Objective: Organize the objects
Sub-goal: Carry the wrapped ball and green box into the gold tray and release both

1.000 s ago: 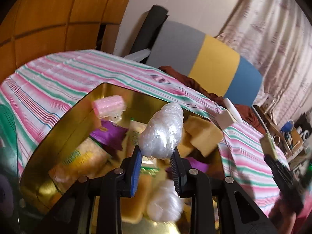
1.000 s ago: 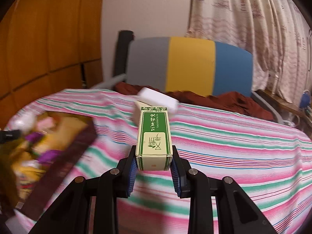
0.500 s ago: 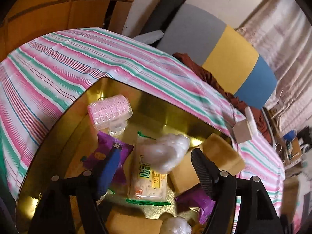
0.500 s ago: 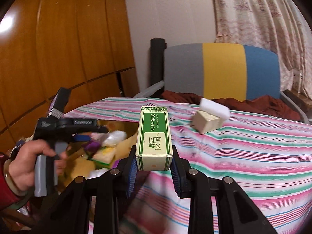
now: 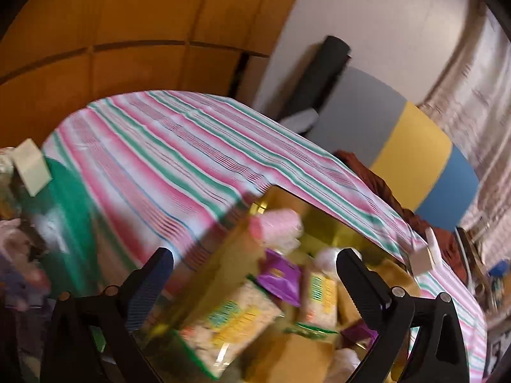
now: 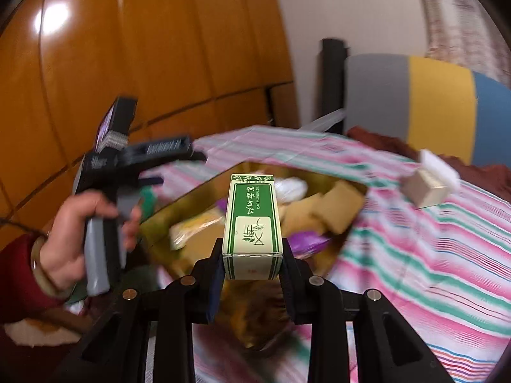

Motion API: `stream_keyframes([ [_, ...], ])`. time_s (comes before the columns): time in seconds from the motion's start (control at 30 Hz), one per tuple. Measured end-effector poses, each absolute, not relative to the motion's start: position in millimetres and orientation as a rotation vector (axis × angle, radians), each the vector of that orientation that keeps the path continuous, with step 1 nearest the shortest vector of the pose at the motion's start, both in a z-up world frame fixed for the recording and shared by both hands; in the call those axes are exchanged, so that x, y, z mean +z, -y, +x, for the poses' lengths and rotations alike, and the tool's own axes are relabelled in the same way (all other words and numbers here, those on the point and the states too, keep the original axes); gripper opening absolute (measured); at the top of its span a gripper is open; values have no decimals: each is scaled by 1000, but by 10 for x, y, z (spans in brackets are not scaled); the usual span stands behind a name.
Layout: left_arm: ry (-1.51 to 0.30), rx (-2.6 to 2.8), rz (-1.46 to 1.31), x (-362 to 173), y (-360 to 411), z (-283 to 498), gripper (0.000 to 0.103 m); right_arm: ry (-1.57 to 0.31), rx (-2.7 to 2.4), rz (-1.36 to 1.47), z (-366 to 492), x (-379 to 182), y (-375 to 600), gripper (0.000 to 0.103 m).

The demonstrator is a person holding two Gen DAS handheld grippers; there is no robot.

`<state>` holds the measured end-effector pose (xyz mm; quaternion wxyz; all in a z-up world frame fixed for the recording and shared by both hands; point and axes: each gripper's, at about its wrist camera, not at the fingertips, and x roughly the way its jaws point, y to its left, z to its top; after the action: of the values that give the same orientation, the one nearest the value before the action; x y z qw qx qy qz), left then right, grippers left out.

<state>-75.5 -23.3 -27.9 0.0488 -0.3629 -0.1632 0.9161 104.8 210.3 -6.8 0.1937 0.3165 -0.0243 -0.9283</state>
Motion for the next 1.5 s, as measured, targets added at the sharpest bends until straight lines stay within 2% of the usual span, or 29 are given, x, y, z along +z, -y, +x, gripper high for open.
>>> stream_keyframes([
  [0.13, 561, 2794, -1094, -214, 356, -746, 103, -2, -2509, 972, 984, -197, -1917, 31],
  [0.37, 530, 2770, -1065, -134, 253, -687, 103, -27, -2379, 1111, 844, -397, -1769, 34],
  [0.53, 517, 2757, -1065, -115, 195, -665, 103, 75, -2430, 1109, 821, -373, -1908, 42],
  [0.83, 479, 2719, -1085, -153, 51, -623, 103, 176, -2555, 1044, 863, -246, -2164, 42],
  [1.07, 369, 2634, -1106, -214, -238, -522, 103, 272, -2647, 1033, 855, -216, -2391, 42],
  [1.2, 292, 2594, -1097, -237, -425, -424, 103, 327, -2735, 1102, 803, -297, -2613, 42],
  [1.4, 173, 2505, -1056, -258, -731, -217, 103, 516, -2802, 1248, 738, -546, -3147, 43],
  [1.5, 126, 2452, -1033, -264, -870, -109, 103, 520, -2835, 1299, 655, -616, -3375, 43],
])
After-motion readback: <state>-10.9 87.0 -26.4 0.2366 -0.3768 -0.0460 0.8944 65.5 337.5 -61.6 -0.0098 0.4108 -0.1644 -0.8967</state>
